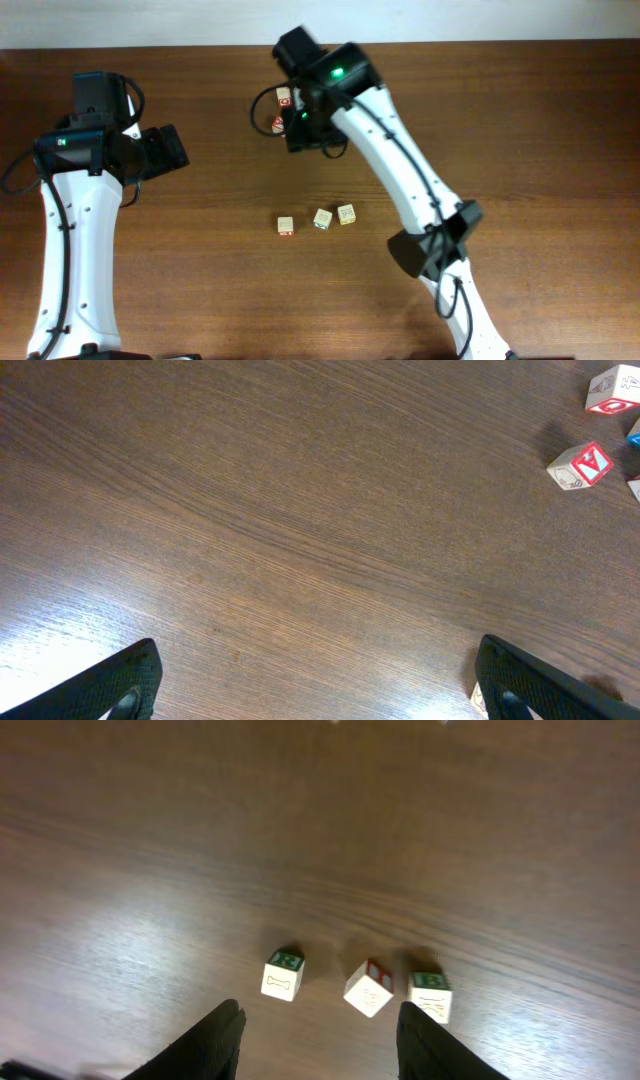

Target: Rotate 3 blocks

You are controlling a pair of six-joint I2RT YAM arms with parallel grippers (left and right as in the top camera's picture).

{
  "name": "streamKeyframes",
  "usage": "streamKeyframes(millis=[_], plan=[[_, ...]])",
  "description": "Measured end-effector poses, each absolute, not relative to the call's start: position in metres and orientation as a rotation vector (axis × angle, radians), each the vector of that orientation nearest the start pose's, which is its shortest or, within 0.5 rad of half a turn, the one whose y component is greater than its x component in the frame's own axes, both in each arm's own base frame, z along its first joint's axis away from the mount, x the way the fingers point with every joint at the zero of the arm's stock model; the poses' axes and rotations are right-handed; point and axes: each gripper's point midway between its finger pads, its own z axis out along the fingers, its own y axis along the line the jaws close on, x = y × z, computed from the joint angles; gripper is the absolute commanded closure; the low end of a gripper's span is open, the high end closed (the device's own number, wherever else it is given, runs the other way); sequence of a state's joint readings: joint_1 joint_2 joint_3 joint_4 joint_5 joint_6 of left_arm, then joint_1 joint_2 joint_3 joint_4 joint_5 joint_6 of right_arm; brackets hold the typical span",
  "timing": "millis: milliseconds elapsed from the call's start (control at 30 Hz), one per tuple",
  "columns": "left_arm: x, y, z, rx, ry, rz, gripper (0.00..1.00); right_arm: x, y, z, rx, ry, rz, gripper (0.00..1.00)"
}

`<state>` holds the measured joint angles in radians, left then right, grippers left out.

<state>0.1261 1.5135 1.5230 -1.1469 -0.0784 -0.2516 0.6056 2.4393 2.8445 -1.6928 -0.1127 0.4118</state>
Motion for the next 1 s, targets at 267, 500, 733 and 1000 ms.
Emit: streamKeyframes(millis=[267,500,733,1000], plan=[[0.345,0.057,0.216,-0.532,2.662,0.07,0.01,0.361,0.248,0.355,-0.3,2.546,0.446,0.42],[0.344,0.057,0.215,-0.533,2.666,0.07,0.01,0.358,0.243,0.34,-0.305,2.605,0.396,0.42],[0.344,0.057,0.215,-0.533,2.667,0.07,0.01,0.349,0.225,0.345,-0.309,2.612,0.374,0.39],[0.345,0.054,0.215,-0.527,2.668,0.044,0.01,0.3,0.153,0.305,-0.146,2.828,0.226,0.39]])
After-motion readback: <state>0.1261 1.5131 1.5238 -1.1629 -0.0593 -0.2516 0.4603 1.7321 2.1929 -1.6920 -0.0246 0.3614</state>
